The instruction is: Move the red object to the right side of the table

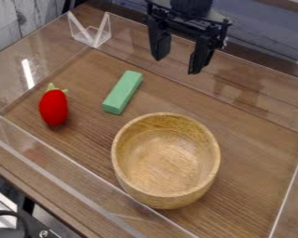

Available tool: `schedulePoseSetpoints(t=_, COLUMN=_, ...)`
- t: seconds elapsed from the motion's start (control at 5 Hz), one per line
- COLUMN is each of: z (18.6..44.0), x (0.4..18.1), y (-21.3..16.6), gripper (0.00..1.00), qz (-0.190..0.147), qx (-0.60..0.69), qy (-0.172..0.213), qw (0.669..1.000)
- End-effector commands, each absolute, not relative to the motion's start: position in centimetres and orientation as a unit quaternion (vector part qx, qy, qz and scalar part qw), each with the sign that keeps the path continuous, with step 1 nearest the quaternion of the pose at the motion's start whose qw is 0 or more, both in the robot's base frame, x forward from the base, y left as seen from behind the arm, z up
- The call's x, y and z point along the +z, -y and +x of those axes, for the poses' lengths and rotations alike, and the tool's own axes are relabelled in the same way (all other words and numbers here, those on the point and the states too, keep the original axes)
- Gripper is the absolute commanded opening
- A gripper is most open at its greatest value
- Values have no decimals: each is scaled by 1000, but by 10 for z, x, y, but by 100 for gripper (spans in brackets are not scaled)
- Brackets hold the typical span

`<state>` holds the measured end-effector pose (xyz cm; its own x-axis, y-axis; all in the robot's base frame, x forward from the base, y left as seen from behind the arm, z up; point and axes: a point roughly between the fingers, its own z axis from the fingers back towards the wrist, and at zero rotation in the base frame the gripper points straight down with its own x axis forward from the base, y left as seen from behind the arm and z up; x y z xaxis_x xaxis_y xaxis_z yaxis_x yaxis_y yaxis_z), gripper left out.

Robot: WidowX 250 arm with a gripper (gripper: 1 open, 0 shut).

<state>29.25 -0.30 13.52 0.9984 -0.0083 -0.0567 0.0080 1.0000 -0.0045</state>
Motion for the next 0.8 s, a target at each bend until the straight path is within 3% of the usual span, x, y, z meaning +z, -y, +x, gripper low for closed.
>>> schedulePoseSetpoints(t=0.0, z=297, x=123, y=6, gripper=100, qz=-4, qx=8, qy=-45, qw=999)
schedulePoseSetpoints(t=0.6, z=222, x=118, y=-127, gripper=100, qz=-3, qx=134, qy=-7, qw=991)
